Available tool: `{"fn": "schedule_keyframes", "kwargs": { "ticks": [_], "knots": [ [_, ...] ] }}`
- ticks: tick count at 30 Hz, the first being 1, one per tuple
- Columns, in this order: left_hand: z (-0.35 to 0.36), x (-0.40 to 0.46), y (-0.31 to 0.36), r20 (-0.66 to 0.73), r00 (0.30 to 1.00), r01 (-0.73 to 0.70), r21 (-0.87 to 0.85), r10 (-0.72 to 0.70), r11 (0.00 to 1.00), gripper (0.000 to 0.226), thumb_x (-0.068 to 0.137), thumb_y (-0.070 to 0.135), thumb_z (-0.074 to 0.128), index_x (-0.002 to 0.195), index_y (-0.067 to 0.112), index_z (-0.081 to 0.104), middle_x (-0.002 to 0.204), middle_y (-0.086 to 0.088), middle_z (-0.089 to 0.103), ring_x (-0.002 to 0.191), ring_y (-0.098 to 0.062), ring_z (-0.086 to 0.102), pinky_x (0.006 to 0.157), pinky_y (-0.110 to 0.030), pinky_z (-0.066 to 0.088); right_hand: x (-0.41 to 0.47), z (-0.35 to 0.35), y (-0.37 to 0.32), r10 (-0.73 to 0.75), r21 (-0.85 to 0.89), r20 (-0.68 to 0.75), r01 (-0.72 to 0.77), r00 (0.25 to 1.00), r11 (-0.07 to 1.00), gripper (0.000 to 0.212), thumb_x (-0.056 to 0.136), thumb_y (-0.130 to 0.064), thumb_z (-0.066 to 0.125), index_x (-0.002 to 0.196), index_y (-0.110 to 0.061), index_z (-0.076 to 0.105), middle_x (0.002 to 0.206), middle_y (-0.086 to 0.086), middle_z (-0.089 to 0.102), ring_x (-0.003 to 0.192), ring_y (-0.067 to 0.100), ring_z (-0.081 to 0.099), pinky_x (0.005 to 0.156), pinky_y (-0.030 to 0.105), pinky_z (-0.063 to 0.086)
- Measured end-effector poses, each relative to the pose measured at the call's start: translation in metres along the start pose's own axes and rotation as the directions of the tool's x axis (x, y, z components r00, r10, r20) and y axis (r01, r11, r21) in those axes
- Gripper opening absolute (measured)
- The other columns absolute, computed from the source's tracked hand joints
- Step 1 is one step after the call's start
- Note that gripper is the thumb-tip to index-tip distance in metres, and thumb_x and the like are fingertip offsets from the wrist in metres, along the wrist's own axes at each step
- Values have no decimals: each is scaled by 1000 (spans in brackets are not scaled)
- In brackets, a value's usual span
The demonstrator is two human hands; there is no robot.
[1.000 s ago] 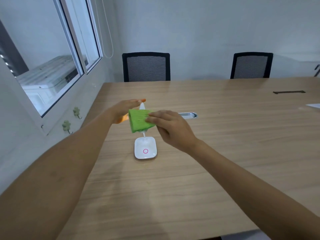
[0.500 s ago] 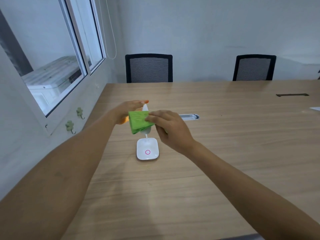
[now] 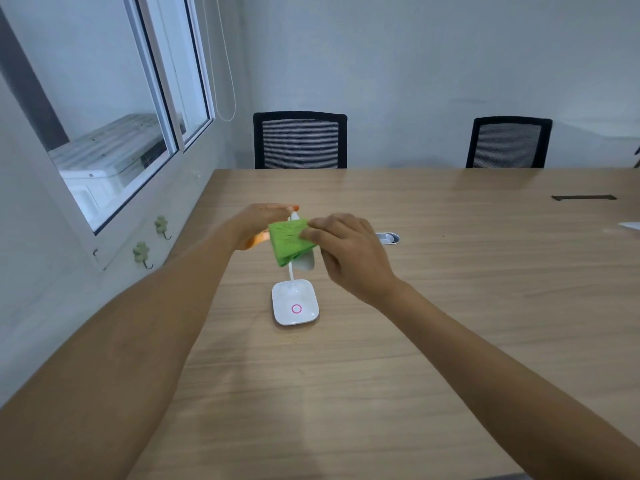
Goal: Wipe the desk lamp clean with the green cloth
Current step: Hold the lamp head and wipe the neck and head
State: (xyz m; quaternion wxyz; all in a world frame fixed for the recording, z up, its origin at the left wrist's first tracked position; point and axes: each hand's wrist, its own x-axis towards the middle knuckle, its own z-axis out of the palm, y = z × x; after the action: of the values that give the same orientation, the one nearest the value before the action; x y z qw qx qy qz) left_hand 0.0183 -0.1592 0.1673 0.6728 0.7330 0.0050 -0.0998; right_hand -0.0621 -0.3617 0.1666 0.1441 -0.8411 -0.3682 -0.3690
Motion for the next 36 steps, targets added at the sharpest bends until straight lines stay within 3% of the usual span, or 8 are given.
{"fn": "schedule_keyframes", "kwargs": {
  "ticks": [7, 10, 13, 19, 24, 27, 32, 36],
  "knots": [
    [1, -2, -1, -15, 1000, 20, -58, -21, 998, 34, 90, 17, 59, 124, 11, 60, 123, 0, 61, 120, -17, 54, 99, -28, 41, -5, 0, 26, 336, -37, -82, -340, 938, 940, 43, 72, -7, 37, 98, -15, 71, 103, 2, 75, 87, 32, 66, 74, 40, 56],
    [1, -2, -1, -22, 999, 24, -58, -25, 998, 21, 88, 15, 61, 108, 17, 67, 114, 4, 65, 117, -16, 55, 97, -28, 42, 1, -1, 14, 227, 48, -89, -223, 970, 974, 39, 76, -4, 41, 101, -13, 70, 107, 4, 73, 91, 31, 66, 78, 39, 54],
    [1, 0, -2, -19, 1000, 7, -38, -7, 999, 33, 87, 16, 61, 120, 12, 63, 123, -1, 62, 121, -19, 52, 101, -33, 41, -3, 4, 5, 83, 60, -16, -82, 996, 995, 36, 79, -5, 47, 103, -16, 70, 108, 1, 73, 95, 28, 66, 79, 37, 50],
    [0, 1, -2, -15, 1000, 20, -69, -21, 997, 38, 90, 17, 59, 127, 10, 57, 129, -2, 58, 124, -19, 52, 100, -28, 41, -13, 11, 31, 338, 14, -56, -338, 940, 941, 41, 73, -1, 42, 99, -13, 70, 100, 4, 75, 80, 34, 67, 70, 40, 55],
    [3, 6, -3, -4, 1000, 13, -85, -14, 996, 25, 86, 17, 64, 111, 15, 67, 120, 0, 65, 119, -18, 57, 100, -31, 44, 1, 6, 13, 223, 85, -93, -215, 970, 973, 40, 75, -4, 42, 103, -14, 69, 106, 4, 73, 87, 32, 67, 72, 39, 54],
    [6, 8, -3, 5, 1000, -7, -60, 8, 998, 34, 88, 15, 59, 121, 9, 61, 125, -7, 62, 118, -22, 56, 95, -33, 44, 0, 15, 8, 124, 66, 6, -124, 992, 990, 39, 76, -5, 44, 103, -16, 69, 107, 1, 73, 88, 29, 67, 72, 36, 51],
    [2, 8, -1, -4, 1000, 25, -85, -25, 996, 14, 89, 14, 60, 100, 18, 67, 121, -1, 64, 117, -18, 57, 102, -30, 42, -12, 23, 29, 330, 55, -34, -328, 943, 943, 41, 74, 1, 43, 101, -13, 70, 102, 5, 75, 77, 34, 66, 69, 42, 56],
    [2, 12, 0, -23, 999, 28, -125, -31, 992, 14, 87, 9, 62, 99, 13, 66, 112, -2, 65, 121, -22, 55, 97, -31, 44, -11, 15, 20, 286, 92, -121, -276, 950, 957, 41, 76, 1, 42, 104, -11, 69, 106, 8, 73, 85, 34, 67, 73, 42, 55]
  ]
}}
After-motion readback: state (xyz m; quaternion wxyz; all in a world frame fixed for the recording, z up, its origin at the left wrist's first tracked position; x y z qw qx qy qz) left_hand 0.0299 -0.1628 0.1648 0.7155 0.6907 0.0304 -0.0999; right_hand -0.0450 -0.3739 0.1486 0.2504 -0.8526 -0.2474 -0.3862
